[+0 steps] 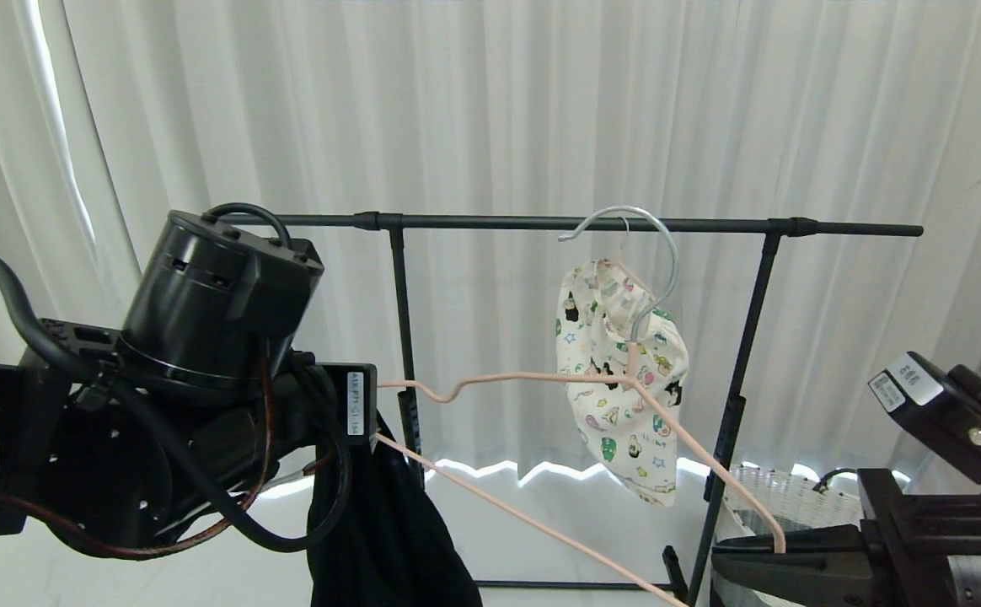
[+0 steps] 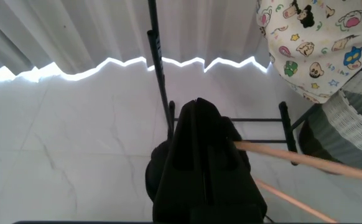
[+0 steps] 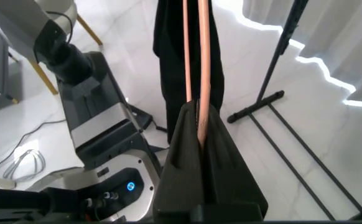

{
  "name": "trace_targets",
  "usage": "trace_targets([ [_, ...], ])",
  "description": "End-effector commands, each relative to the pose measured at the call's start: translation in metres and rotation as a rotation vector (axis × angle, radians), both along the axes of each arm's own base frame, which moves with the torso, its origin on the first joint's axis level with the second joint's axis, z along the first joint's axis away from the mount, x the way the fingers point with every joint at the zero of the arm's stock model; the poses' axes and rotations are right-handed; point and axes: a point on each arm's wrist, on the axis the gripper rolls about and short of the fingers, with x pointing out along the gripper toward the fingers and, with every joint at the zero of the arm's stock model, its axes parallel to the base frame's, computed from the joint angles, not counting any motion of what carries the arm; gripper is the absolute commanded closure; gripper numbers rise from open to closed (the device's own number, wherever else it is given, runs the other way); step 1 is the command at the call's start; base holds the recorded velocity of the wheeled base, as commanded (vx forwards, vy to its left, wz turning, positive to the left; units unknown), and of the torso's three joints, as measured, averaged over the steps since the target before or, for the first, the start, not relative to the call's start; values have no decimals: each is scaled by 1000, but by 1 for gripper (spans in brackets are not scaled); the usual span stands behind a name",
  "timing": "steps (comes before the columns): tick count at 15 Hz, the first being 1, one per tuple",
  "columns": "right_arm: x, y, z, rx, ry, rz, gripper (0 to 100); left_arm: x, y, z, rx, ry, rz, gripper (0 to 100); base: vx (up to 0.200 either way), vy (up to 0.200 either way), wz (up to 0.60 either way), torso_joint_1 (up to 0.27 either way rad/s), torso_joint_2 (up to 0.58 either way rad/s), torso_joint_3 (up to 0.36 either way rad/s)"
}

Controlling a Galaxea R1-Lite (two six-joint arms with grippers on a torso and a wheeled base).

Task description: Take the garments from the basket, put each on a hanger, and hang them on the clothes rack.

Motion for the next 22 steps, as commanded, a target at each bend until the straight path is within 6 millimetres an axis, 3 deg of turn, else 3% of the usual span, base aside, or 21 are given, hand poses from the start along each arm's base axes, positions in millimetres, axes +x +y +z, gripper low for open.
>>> trace_targets([
  [1,-1,3,-2,-8,7,19,100,0,0,0,1,-1,1,100,0,0,0,0,0,0],
  [10,13,19,-12,-40,28,-7,100,0,0,4,5,-24,23,100,0,0,0,0,0,0],
  [22,31,61,-19,-45,46,34,100,-26,-39,39,-96,-109,-167,100,0,0,0,0,0,0],
])
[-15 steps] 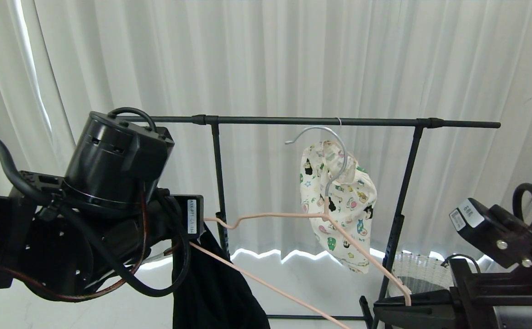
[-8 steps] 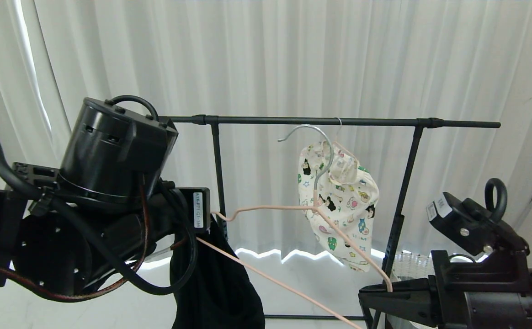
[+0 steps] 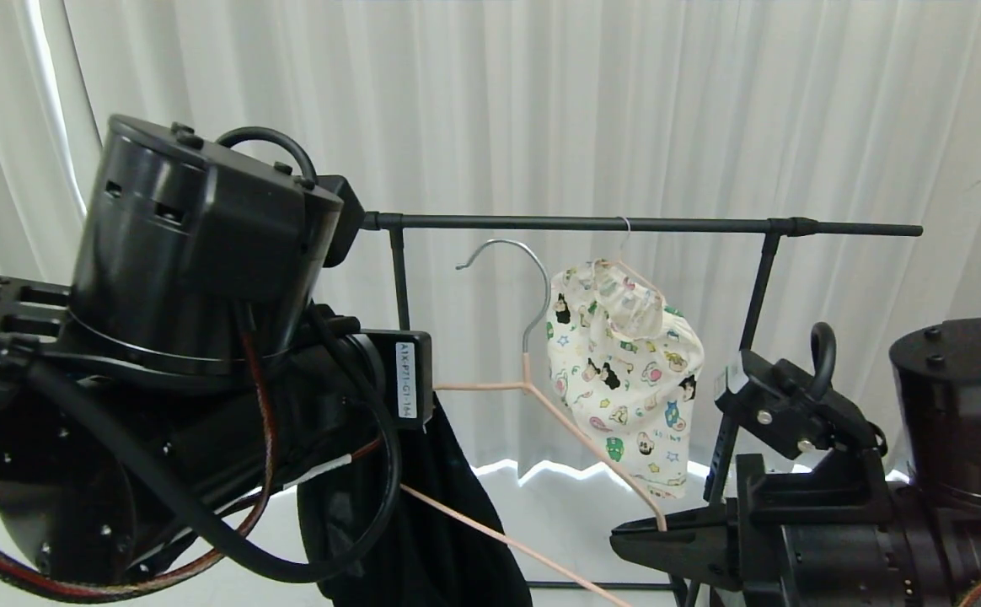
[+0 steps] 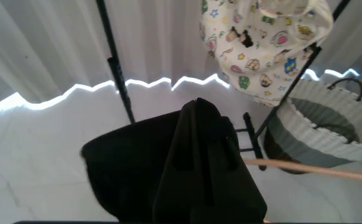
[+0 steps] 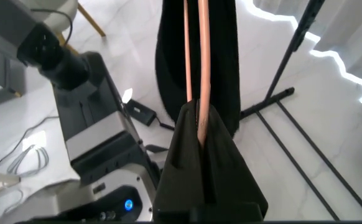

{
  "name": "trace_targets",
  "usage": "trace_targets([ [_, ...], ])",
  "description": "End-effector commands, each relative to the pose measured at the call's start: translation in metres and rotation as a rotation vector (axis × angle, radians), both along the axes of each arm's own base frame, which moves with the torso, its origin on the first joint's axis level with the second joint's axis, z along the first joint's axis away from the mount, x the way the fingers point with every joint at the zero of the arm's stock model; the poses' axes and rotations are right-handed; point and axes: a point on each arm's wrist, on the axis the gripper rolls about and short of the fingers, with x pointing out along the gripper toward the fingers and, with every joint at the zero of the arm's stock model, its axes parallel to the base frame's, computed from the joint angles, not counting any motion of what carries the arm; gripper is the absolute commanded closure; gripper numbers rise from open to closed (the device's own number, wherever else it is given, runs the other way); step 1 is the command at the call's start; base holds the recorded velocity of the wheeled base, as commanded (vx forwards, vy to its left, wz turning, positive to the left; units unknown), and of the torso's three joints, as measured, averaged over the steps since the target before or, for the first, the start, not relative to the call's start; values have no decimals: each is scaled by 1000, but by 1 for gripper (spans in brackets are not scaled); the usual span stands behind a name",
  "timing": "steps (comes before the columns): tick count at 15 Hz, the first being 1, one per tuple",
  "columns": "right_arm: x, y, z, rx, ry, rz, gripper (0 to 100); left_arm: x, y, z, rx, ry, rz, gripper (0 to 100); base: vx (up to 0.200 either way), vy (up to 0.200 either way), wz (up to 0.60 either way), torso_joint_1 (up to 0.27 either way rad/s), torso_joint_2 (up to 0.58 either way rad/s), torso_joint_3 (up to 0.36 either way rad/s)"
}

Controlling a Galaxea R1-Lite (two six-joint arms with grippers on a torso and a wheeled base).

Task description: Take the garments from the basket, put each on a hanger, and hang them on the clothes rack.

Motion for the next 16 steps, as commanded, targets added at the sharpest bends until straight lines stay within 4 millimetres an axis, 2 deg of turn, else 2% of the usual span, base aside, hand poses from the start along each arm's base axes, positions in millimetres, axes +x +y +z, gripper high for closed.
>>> trace_targets([
  [1,4,13,-6,-1,13,3,100,-3,-5,5,-15,-12,-22,100,0,0,0,0,0,0],
  [8,-4,51,-19,44,79,-82,100,-11,-12,18,-47,-41,-64,100,0,0,0,0,0,0],
  [16,0,47,-17,61,62,-238,100,-20,-12,17,-39,-44,-91,100,0,0,0,0,0,0],
])
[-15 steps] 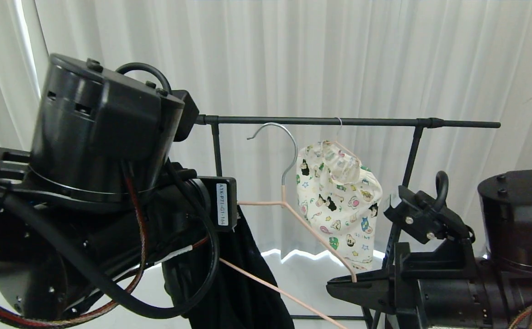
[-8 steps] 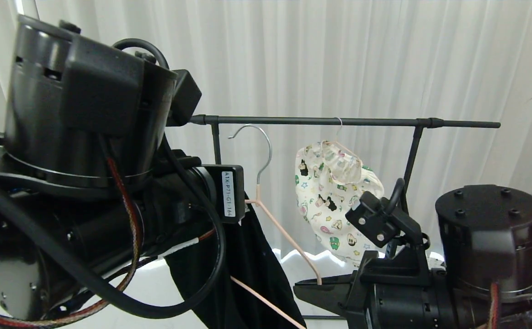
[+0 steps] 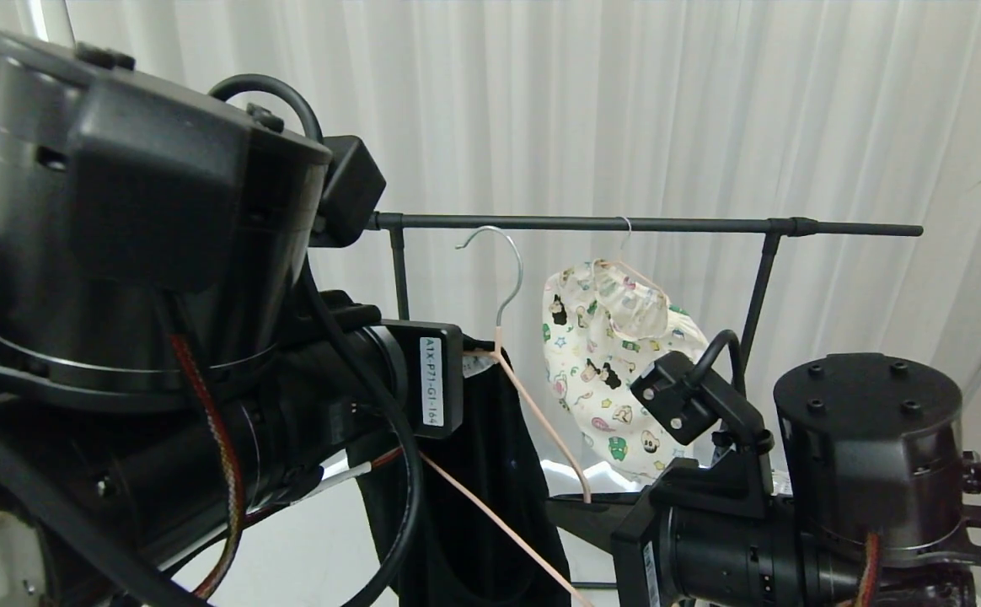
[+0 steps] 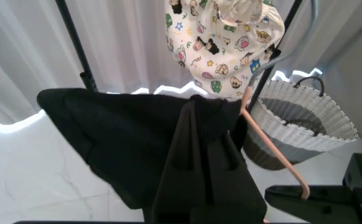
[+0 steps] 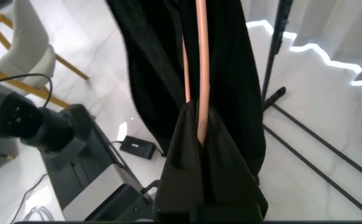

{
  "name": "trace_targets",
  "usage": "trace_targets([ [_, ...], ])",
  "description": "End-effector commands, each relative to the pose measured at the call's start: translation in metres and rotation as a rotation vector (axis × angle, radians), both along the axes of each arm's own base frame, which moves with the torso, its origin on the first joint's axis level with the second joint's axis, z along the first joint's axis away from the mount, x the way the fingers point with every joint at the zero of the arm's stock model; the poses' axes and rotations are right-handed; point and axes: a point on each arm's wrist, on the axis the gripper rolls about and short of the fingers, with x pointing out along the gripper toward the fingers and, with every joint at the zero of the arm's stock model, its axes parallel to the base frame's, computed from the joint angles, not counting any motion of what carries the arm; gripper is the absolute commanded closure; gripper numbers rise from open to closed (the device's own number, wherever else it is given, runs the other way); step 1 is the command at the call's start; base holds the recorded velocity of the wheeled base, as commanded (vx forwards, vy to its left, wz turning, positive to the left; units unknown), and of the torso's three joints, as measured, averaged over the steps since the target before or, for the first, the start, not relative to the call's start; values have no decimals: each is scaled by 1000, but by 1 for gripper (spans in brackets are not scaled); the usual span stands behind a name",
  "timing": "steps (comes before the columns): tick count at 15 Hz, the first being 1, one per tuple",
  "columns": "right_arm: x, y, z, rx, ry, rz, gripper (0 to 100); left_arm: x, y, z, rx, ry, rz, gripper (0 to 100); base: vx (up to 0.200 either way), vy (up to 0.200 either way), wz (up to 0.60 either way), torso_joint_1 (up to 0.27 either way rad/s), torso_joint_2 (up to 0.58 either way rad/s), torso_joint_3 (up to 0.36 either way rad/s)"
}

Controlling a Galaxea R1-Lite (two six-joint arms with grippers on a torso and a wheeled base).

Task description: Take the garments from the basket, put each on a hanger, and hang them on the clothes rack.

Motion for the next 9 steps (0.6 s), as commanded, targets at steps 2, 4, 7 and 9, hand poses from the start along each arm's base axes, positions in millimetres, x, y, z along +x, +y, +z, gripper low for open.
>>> trace_targets([
  [2,1,-2,2,6,-9,-16,100,-4,6,1,-7,-3,4,0,0,0,0,0,0,0],
  [4,2,-4,3,8,-22,-23,100,-6,11,-2,0,0,5,0,0,0,0,0,0,0],
  [7,-3,-14,8,-2,-86,-12,100,-15,23,-7,25,0,-3,0,0,0,0,0,0,0],
  [9,0,-21,2,-15,-174,-15,100,-20,31,-5,24,-10,-8,0,0,0,0,0,0,0],
])
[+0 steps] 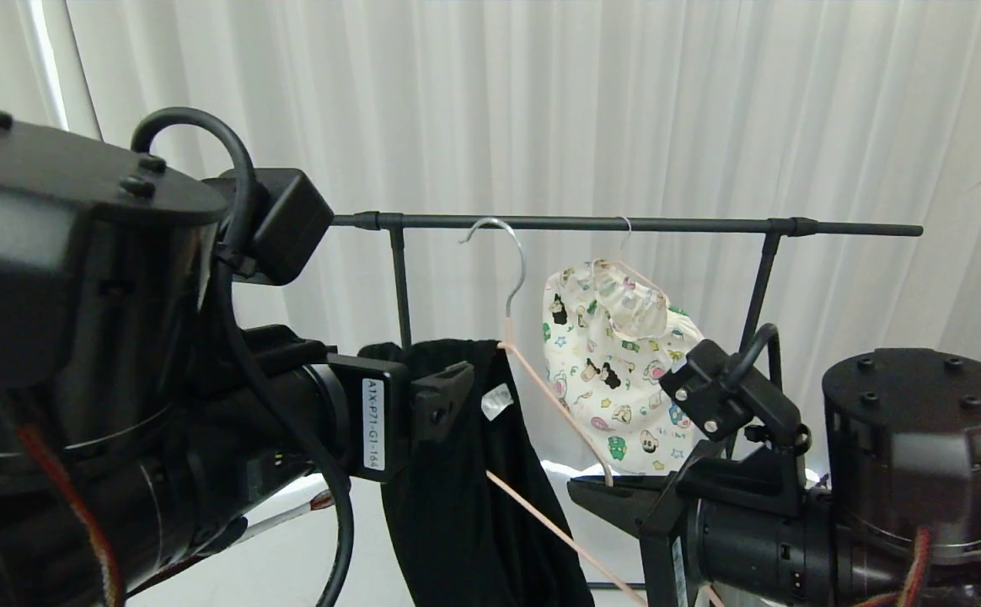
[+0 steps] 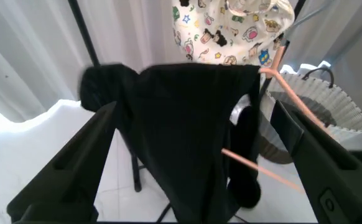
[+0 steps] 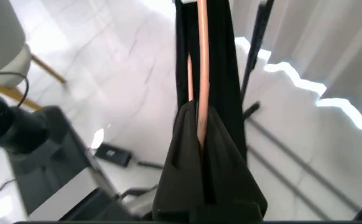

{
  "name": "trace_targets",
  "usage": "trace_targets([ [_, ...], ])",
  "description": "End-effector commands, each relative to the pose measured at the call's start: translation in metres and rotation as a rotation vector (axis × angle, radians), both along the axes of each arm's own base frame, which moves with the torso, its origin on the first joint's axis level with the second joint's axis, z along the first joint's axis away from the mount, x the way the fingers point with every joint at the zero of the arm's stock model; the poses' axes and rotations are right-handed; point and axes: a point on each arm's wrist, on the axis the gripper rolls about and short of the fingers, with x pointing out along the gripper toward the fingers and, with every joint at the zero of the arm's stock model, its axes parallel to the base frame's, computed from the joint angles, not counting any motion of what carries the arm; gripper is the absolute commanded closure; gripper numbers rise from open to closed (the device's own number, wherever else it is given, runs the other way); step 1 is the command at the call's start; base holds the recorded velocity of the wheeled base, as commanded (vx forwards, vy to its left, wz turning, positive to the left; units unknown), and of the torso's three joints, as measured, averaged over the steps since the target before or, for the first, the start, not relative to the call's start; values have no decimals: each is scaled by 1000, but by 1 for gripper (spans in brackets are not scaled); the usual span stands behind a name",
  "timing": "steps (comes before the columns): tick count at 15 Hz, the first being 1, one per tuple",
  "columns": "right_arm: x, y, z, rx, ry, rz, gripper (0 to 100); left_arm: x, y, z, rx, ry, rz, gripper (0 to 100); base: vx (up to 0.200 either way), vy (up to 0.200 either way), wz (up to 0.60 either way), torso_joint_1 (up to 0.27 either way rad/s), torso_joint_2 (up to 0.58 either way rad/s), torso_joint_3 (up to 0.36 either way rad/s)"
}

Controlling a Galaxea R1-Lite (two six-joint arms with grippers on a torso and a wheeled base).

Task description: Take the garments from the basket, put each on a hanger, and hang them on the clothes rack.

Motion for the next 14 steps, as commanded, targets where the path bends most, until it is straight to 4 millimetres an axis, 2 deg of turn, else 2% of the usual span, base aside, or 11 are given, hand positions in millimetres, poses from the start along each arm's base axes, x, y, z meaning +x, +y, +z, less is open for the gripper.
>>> trace_targets([
  [1,2,-11,-9,-2,-70,-9,100,-7,10,4,-20,-14,0,0,0,0,0,0,0,0],
  [4,4,-21,-22,-4,-129,-25,100,-14,21,-7,7,2,-1,0,0,0,0,0,0,0],
  [6,3,-32,-25,-20,-190,-27,100,-25,35,-18,61,0,-29,0,0,0,0,0,0,0],
  [10,-12,-60,-26,-47,-261,36,100,-40,54,-36,72,-28,-108,0,0,0,0,0,0,0],
  [12,-22,-73,-31,-64,-287,90,100,-54,69,-40,57,-45,-297,0,0,0,0,0,0,0],
  [13,-28,-81,-36,-74,-292,133,100,-62,82,-47,80,-57,-454,0,0,0,0,0,0,0],
  [14,-34,-87,-41,-86,-303,168,100,-63,90,-56,132,-65,-505,0,0,0,0,0,0,0],
])
